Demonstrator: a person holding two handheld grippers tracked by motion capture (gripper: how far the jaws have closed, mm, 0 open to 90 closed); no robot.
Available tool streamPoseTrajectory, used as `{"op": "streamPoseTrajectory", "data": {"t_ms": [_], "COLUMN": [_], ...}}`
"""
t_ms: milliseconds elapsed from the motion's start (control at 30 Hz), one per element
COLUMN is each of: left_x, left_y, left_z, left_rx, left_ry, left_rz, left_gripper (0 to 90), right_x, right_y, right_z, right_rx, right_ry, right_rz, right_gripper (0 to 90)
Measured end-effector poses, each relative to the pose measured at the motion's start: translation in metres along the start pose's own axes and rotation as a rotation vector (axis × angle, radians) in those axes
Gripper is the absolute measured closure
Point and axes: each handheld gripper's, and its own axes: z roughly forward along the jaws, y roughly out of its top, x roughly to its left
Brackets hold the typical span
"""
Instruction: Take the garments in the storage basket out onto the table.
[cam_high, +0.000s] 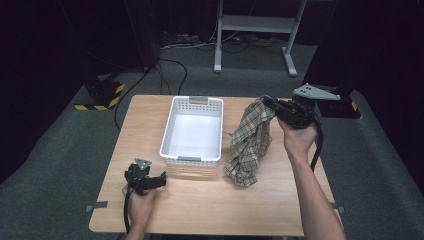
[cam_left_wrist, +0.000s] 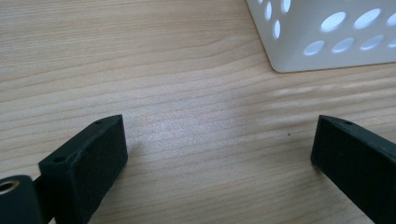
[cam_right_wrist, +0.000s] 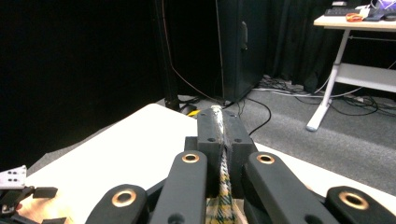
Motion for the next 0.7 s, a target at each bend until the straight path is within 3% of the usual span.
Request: {"op": "streamPoseTrajectory", "data": {"t_ms": [700], "left_x": [0.0], "left_y": [0.0], "left_z": [0.0], "left_rx": [0.0], "left_ry": [0.0], "left_rz": [0.0], "left_gripper": [3.7], "right_x": [-0.006], "right_y": [-0.021], "right_z": [0.008], "right_rx": [0.037], "right_ry": [0.006], "right_rz": [0.025], "right_gripper": [88.6]}}
